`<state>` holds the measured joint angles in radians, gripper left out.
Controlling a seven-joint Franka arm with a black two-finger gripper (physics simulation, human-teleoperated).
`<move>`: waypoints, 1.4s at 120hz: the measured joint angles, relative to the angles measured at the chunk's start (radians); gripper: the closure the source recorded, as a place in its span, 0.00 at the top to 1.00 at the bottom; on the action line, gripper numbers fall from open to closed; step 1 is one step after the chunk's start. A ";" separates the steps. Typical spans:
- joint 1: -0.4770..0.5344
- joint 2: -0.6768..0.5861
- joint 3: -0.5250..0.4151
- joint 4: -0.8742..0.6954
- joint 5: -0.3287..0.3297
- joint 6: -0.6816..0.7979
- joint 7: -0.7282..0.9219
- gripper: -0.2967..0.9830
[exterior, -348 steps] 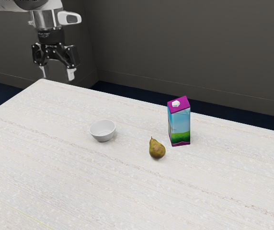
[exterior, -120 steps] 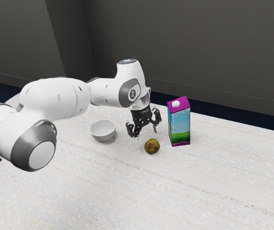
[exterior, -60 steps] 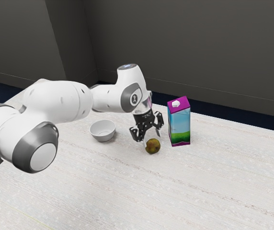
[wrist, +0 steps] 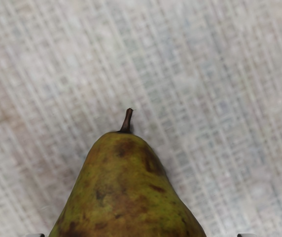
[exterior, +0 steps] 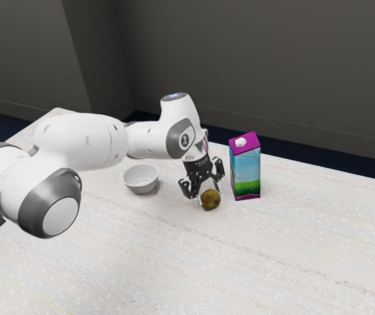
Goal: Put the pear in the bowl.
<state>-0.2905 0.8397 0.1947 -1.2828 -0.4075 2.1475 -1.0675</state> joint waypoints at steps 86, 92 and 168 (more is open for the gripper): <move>-0.001 0.005 0.007 -0.015 -0.006 0.003 0.004 0.51; 0.000 -0.004 0.009 -0.015 -0.004 -0.004 0.004 0.51; 0.122 -0.208 0.058 -0.100 0.187 -0.152 0.013 0.46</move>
<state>-0.1684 0.6317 0.2531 -1.3829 -0.2210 1.9951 -1.0540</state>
